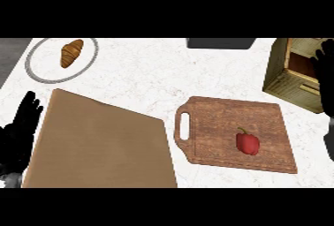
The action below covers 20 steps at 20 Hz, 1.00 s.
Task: Pick the bell pepper from the cutting board and place it in the basket
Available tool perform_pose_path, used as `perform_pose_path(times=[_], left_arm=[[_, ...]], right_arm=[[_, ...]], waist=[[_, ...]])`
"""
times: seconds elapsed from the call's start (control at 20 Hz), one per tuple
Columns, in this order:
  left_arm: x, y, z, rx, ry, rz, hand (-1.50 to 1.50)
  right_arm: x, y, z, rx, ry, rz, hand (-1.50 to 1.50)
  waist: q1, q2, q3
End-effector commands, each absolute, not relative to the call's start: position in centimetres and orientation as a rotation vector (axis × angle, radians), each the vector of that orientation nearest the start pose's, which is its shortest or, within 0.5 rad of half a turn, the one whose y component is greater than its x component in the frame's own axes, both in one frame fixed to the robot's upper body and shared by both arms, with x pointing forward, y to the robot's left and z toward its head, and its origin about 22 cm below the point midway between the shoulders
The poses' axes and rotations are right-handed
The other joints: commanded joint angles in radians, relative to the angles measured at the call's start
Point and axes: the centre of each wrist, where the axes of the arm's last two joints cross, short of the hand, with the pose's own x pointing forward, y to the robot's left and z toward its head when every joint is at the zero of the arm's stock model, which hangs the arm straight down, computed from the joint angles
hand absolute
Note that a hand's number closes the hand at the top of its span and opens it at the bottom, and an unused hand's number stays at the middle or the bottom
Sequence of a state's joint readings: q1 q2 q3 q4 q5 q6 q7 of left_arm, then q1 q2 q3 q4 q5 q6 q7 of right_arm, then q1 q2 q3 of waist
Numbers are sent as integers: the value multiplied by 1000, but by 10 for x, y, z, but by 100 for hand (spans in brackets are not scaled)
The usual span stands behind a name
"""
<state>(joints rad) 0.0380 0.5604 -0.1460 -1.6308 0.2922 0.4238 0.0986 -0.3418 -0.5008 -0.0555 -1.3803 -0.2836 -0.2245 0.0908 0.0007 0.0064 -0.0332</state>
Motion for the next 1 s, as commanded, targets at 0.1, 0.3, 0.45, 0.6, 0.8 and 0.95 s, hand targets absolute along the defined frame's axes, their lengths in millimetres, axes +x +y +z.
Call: perform_pose_path(times=[0.1,0.3,0.45,0.6,0.8,0.95], left_arm=[[241,309,48,274,-1583,-153,0],[248,272,64,122,-1669,-310,0],[261,262,62,77,-1696,-349,0],[266,278,65,81,-1685,-356,0],[260,273,55,79,-1672,-369,0],[265,273,58,68,-1680,-359,0]], right_arm=[[301,-333,99,-325,-1717,171,150],[295,-283,113,-241,-1893,777,150],[269,-215,46,-72,-1968,646,-150],[244,-180,17,-346,-1998,640,-150],[246,-181,9,-688,-1867,682,-150],[261,-192,31,-943,-1817,684,-150]], waist=[[-19,-7,32],[-6,-10,29],[-10,1,34],[-15,-8,31],[-14,-14,29],[-28,-19,25]])
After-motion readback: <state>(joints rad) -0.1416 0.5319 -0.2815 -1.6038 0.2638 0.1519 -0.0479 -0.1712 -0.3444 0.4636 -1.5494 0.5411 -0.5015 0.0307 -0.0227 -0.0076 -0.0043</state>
